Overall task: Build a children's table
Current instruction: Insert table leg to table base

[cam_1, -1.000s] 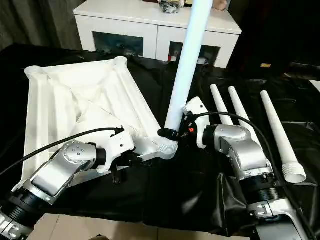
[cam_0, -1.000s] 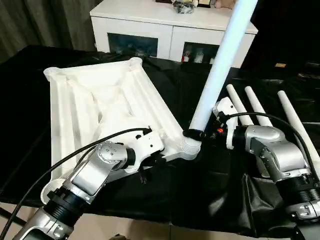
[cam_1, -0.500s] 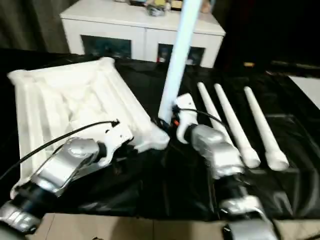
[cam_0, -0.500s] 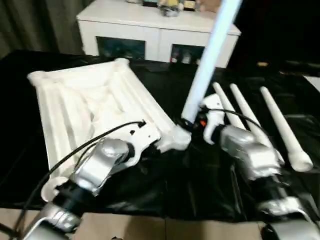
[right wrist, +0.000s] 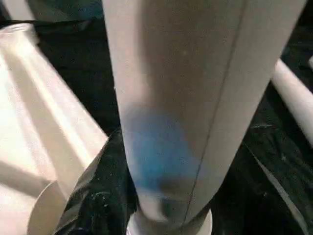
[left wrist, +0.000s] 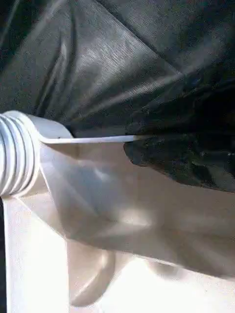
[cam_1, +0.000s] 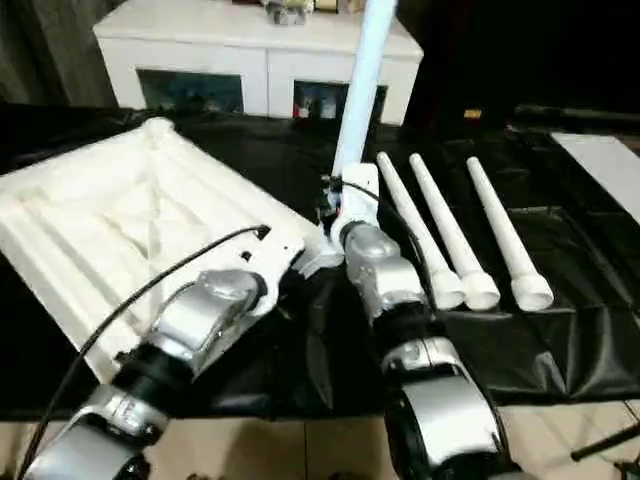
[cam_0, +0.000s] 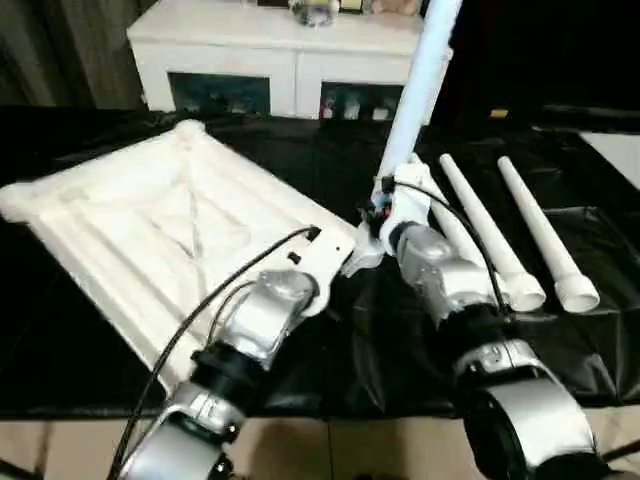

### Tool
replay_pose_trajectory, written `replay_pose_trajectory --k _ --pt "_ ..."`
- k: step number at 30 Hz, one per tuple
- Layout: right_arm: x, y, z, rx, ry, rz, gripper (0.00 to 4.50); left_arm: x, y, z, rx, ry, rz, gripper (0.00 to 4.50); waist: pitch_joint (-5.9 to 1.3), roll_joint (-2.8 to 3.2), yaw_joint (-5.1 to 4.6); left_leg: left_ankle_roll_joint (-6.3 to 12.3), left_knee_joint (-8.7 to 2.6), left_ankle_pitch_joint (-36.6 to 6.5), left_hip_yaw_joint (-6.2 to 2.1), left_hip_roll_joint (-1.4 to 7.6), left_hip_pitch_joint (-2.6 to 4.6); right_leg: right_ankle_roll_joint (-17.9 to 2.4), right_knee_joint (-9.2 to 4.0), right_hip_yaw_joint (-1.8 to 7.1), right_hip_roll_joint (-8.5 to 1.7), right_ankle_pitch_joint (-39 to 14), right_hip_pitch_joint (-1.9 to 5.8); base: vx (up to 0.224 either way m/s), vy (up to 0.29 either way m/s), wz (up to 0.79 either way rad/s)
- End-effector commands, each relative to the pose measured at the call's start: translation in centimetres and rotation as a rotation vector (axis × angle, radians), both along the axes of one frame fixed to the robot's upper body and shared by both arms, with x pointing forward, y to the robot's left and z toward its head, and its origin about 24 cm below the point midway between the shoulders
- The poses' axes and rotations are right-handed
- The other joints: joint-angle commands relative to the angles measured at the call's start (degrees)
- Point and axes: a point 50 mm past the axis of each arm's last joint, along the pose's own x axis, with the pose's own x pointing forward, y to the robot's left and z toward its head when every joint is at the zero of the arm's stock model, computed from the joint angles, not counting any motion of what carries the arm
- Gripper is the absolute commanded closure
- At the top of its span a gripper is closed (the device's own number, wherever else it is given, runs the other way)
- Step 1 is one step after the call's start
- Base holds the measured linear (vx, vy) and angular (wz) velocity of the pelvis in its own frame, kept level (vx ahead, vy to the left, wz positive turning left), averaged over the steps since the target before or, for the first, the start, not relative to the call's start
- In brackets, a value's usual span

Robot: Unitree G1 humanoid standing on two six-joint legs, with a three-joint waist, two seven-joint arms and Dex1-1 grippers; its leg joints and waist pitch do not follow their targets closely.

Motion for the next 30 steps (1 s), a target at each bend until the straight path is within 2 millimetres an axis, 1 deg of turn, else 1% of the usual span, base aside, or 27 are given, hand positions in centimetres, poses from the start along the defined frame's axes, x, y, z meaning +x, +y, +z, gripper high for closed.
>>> replay_pose_trajectory --k 1,2,3,4,5,6,7,8,9,10,11,12,13,15,16,17,18,19,20,21,22,24,25,26,28,29,30 --pt "-1.6 -1.0 -4.7 -0.052 0.204 -0.05 2.67 0.2 -2.5 2.5 -0.096 -0.077 -0.083 4.5 -2.55 1.26 -0.1 -6.63 -9.38 -45.5 -3.13 5.57 -0.51 -3.4 0.15 1.6 -2.13 -21.6 3.1 0.0 0.0 0.0" --pt "-1.6 -1.0 -4.7 -0.055 0.201 -0.049 2.67 0.2 -2.4 2.5 -0.091 -0.077 -0.08 4.5 -2.45 1.33 0.43 -7.21 -11.21 -47.4 -2.4 5.87 -1.14 -4.2 2.38 1.61 -1.17 -16.9 3.24 0.0 0.0 0.0" --pt "-1.5 -0.9 -4.6 -0.061 0.192 -0.045 2.67 0.3 -2.1 2.4 -0.076 -0.078 -0.073 4.5 -2.41 0.83 1.42 -7.68 -10.91 -46.3 0.14 4.91 1.25 -6.3 0.82 2.26 -0.88 -16.5 -0.14 0.0 0.0 0.0" --pt "-1.4 -0.7 -4.4 -0.052 0.178 -0.045 2.67 0.5 -1.6 2.3 -0.063 -0.079 -0.058 4.5 -2.36 -1.92 0.75 -4.65 -3.26 -37.6 -0.33 2.09 5.14 -4.6 -6.42 3.33 -4.19 -33.1 -4.83 0.061 -0.088 0.24" --pt "-1.3 -0.6 -4.2 -0.043 0.164 -0.029 2.67 0.6 -1.4 2.3 -0.056 -0.082 -0.05 4.5 -2.32 -1.88 1.52 -2.54 -0.19 -30.9 -0.23 1.39 6.17 -3.6 -8.37 3.91 -6.4 -41.0 -5.47 0.061 -0.088 0.24" --pt "-1.2 -0.4 -4.0 -0.035 0.153 -0.017 2.67 0.7 -1.2 2.3 -0.054 -0.084 -0.044 4.5 -2.23 -1.89 1.7 0.26 -0.78 -18.8 -1.9 2.46 1.69 -2.3 -7.62 4.83 -8.78 -46.4 -0.52 0.077 -0.052 -0.14" --pt "-1.2 -0.3 -4.0 -0.033 0.148 -0.012 2.67 0.7 -1.1 2.3 -0.053 -0.085 -0.042 4.5 -2.53 -1.21 2.04 -0.17 -2.93 -15.4 -2.44 3.29 -0.64 -2.1 -6.0 4.17 -7.77 -43.0 1.73 0.087 0.018 -0.42" --pt "-1.0 -0.2 -3.5 -0.018 0.11 -0.007 2.67 0.8 -0.9 2.2 -0.048 -0.086 -0.036 4.5 -3.28 -0.07 2.01 -2.78 -4.8 -17.1 -3.0 4.47 -0.86 -2.2 -4.11 2.76 -4.77 -32.8 1.59 0.087 0.018 -0.42" --pt "-0.7 0.2 -2.5 0.042 0.041 0.025 2.67 0.9 -0.4 2.2 -0.036 -0.093 -0.028 4.5 -3.21 0.48 1.46 -4.86 -5.3 -23.4 -3.18 5.04 0.27 -4.3 -3.3 2.75 -3.93 -23.4 0.19 0.04 0.015 -0.2" --pt "-0.6 0.2 -2.5 0.047 0.037 0.027 2.67 0.9 -0.4 2.2 -0.035 -0.094 -0.027 4.5 -3.35 0.43 1.41 -5.52 -5.18 -25.4 -2.94 4.94 0.76 -5.8 -3.11 3.02 -3.77 -19.6 -0.16 0.0 0.0 0.0" --pt "-0.4 0.2 -1.9 0.078 0.003 0.036 2.32 1.0 0.0 2.1 -0.028 -0.098 -0.021 4.5 -3.1 -0.03 1.29 -5.54 -5.3 -27.1 -2.58 4.68 0.8 -8.4 -2.83 3.3 -3.59 -16.2 -0.37 0.0 0.0 0.0" --pt "-0.4 0.2 -1.8 0.084 -0.002 0.039 1.97 1.0 0.1 2.1 -0.027 -0.099 -0.02 4.5 -3.05 -0.46 1.36 -4.25 -5.11 -26.7 -2.19 4.35 0.59 -9.0 -3.05 3.48 -4.0 -18.4 -0.15 0.0 0.0 0.0" --pt "-0.2 0.3 -1.1 0.1 -0.039 0.069 1.97 1.1 0.6 2.0 -0.019 -0.104 -0.011 4.5 -3.11 -0.18 1.59 -3.35 -4.85 -25.2 -1.92 4.35 0.69 -9.2 -3.28 3.72 -4.39 -20.2 -0.2 0.0 0.0 0.0" --pt "-0.1 0.3 -0.6 0.106 -0.063 0.089 1.95 1.2 1.0 2.0 -0.014 -0.107 -0.007 4.5 -3.3 -0.25 1.75 -2.41 -4.82 -21.3 -1.82 4.53 0.17 -9.8 -3.01 3.88 -4.48 -18.6 0.23 0.0 0.0 0.0" --pt "-0.1 0.4 -0.4 0.119 -0.076 0.101 1.68 1.2 1.2 1.9 -0.009 -0.109 -0.004 4.5 -3.38 -0.24 1.82 -2.23 -4.83 -20.0 -1.75 4.6 0.08 -10.1 -2.83 3.93 -4.47 -17.3 0.32 0.0 0.0 0.0" --pt "0.0 0.4 -0.2 0.126 -0.082 0.108 1.57 1.3 1.3 1.9 -0.007 -0.11 -0.003 4.5 -3.57 -0.31 1.91 -1.77 -4.75 -17.6 -1.58 4.68 -0.03 -10.8 -2.47 4.01 -4.35 -15.1 0.4 0.0 0.0 0.0" --pt "0.0 0.4 0.2 0.14 -0.1 0.132 1.57 1.4 1.7 1.9 0.0 -0.113 -0.002 4.5 -3.57 -0.41 1.85 -1.29 -4.67 -17.9 -1.21 4.55 0.08 -11.4 -2.49 4.11 -4.06 -15.5 0.06 0.0 0.0 0.0" --pt "0.0 0.3 0.3 0.141 -0.104 0.137 1.52 1.4 1.8 1.9 0.0 -0.113 -0.002 4.5 -3.57 -0.41 1.85 -1.29 -4.67 -17.9 -1.21 4.55 0.08 -11.4 -2.49 4.11 -4.06 -15.5 0.06 0.0 0.0 0.0" --pt "0.0 0.3 0.5 0.142 -0.119 0.156 1.48 1.4 2.0 1.9 0.003 -0.115 0.0 4.5 -3.6 -0.48 1.97 -1.1 -4.47 -18.4 -1.09 4.44 0.09 -11.2 -2.54 4.3 -4.12 -17.3 -0.13 0.0 0.0 0.0" --pt "-0.1 0.3 0.7 0.144 -0.129 0.176 1.4 1.5 2.2 1.9 0.004 -0.117 0.004 4.5 -3.71 -0.42 2.09 -0.86 -4.33 -18.0 -0.9 4.5 0.42 -11.2 -2.66 4.43 -4.03 -17.9 -0.47 0.0 0.0 0.0" --pt "-0.1 0.3 0.7 0.144 -0.129 0.176 1.31 1.5 2.2 1.9 0.004 -0.117 0.004 4.5 -3.73 -0.49 2.11 -0.65 -4.28 -17.3 -0.8 4.45 0.34 -11.3 -2.65 4.48 -3.96 -17.5 -0.48 0.051 -0.034 0.05" --pt "-0.2 0.1 1.1 0.154 -0.158 0.208 1.08 1.6 2.6 1.9 0.013 -0.122 0.004 4.5 -4.09 -0.41 2.36 0.49 -4.08 -12.7 -0.58 4.51 -0.05 -12.6 -1.92 4.52 -3.78 -12.5 -0.08 0.054 -0.032 0.03" --pt "-0.2 0.1 1.3 0.163 -0.168 0.223 1.08 1.6 2.7 1.9 0.013 -0.122 0.004 4.5 -4.16 -0.47 2.38 0.82 -4.04 -11.9 -0.54 4.58 -0.03 -13.0 -1.75 4.51 -3.7 -11.6 -0.1 0.059 -0.027 0.0" --pt "-0.3 0.0 1.5 0.171 -0.178 0.239 0.99 1.6 2.8 1.9 0.013 -0.122 0.004 4.5 -4.31 -0.35 2.52 1.41 -3.9 -10.1 -0.42 4.57 -0.13 -13.6 -1.4 4.52 -3.7 -9.6 0.07 0.059 -0.027 0.0" --pt "-0.5 -0.2 1.7 0.178 -0.185 0.256 0.75 1.6 2.9 1.8 0.014 -0.121 0.002 4.5 -4.61 0.05 2.86 2.4 -3.77 -6.0 -0.35 4.74 -0.58 -15.0 -0.48 4.57 -3.46 -3.3 0.69 0.056 -0.018 -0.07" --pt "-0.5 -0.4 1.7 0.171 -0.188 0.258 0.68 1.6 3.0 1.8 0.014 -0.121 0.002 4.5 -4.67 0.0 2.9 2.49 -3.68 -5.4 -0.22 4.72 -0.44 -15.4 -0.34 4.59 -3.23 -1.9 0.58 0.051 -0.012 -0.09" --pt "-0.5 -0.6 1.7 0.166 -0.186 0.259 0.66 1.6 3.1 1.8 0.014 -0.12 0.001 4.5 -4.74 -0.13 3.15 2.88 -3.46 -4.5 0.04 4.51 -0.09 -16.1 -0.17 4.66 -2.97 0.6 0.51 0.0 0.0 0.0"
